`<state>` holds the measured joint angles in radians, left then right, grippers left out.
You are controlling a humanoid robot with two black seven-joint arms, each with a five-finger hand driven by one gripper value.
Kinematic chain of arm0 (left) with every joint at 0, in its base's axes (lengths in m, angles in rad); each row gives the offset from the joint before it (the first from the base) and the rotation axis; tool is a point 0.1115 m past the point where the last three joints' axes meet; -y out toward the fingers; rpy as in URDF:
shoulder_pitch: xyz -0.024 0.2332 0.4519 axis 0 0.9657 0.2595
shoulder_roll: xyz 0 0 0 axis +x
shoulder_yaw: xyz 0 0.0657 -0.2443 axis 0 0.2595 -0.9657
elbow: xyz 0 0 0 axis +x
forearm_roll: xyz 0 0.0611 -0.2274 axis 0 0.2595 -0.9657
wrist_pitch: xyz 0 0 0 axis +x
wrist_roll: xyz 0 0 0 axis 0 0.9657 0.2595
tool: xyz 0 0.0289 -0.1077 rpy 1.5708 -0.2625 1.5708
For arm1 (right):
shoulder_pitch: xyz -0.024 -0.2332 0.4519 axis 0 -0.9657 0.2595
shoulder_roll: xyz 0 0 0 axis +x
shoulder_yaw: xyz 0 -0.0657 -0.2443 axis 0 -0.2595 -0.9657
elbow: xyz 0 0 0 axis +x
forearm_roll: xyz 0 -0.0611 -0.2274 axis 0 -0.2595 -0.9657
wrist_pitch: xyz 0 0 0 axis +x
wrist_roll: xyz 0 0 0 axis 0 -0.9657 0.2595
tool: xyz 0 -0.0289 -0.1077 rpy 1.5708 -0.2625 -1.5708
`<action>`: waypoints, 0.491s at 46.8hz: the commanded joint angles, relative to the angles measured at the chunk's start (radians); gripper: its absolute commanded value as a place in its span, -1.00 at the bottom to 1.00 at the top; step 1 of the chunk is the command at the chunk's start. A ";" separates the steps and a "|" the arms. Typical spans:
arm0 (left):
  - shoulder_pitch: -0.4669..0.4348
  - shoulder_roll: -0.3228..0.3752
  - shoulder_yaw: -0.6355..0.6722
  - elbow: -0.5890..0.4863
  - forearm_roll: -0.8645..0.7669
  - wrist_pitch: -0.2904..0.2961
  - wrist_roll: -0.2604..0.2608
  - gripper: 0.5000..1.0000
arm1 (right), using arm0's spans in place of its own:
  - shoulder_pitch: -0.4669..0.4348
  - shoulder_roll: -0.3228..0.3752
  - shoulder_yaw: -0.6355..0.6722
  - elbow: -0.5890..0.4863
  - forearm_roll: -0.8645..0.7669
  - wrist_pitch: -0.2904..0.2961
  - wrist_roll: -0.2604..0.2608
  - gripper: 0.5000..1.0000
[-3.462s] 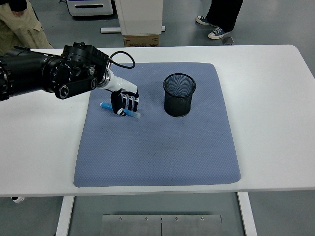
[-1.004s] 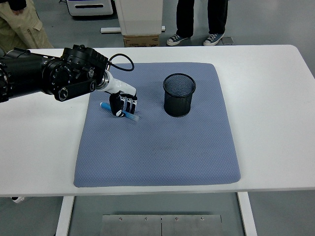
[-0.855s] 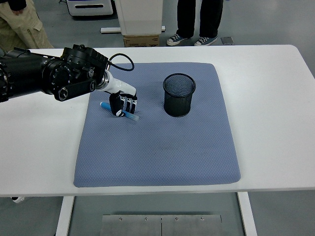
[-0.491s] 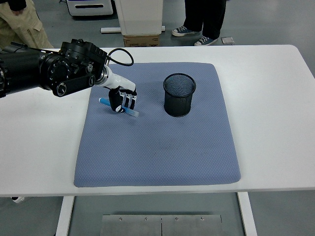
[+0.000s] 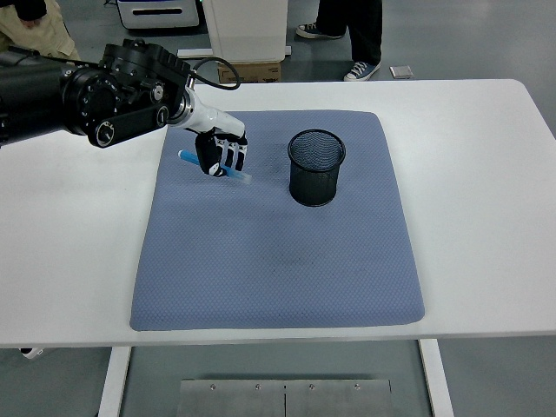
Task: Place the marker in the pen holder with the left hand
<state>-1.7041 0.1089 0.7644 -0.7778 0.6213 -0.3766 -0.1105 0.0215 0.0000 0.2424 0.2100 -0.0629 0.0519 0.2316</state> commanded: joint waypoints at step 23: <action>-0.063 -0.018 -0.106 0.000 -0.003 -0.002 -0.001 -1.00 | 0.000 0.000 0.000 0.000 0.000 0.000 0.000 1.00</action>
<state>-1.7609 0.0924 0.6707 -0.7778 0.6193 -0.3784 -0.1121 0.0214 0.0000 0.2424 0.2101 -0.0629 0.0520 0.2316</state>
